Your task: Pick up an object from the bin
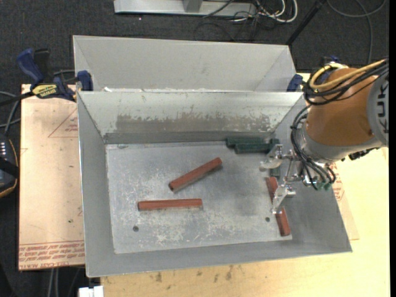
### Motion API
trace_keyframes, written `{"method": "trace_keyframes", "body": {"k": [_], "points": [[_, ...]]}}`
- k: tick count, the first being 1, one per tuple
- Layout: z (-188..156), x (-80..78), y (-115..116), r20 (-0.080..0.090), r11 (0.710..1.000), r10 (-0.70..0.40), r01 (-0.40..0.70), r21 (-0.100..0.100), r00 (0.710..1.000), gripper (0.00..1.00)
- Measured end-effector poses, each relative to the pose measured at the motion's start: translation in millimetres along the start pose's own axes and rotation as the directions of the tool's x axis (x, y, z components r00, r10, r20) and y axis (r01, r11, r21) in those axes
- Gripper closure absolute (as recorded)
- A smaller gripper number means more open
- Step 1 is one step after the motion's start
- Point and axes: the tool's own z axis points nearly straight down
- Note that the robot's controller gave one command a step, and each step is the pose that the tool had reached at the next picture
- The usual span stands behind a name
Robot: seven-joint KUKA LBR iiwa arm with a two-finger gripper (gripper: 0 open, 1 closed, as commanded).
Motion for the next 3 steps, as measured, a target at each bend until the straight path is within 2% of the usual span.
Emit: {"method": "trace_keyframes", "body": {"k": [1,2,3], "points": [[-4,-1.8,0,0.007,1.000,-0.002,0.002,0.001,1.000,0.00],[83,-51.8,-38,0.013,0.998,-0.057,0.057,0.003,0.998,1.00],[83,-51.8,-38,0.013,0.998,-0.057,0.057,0.003,0.998,1.00]]}}
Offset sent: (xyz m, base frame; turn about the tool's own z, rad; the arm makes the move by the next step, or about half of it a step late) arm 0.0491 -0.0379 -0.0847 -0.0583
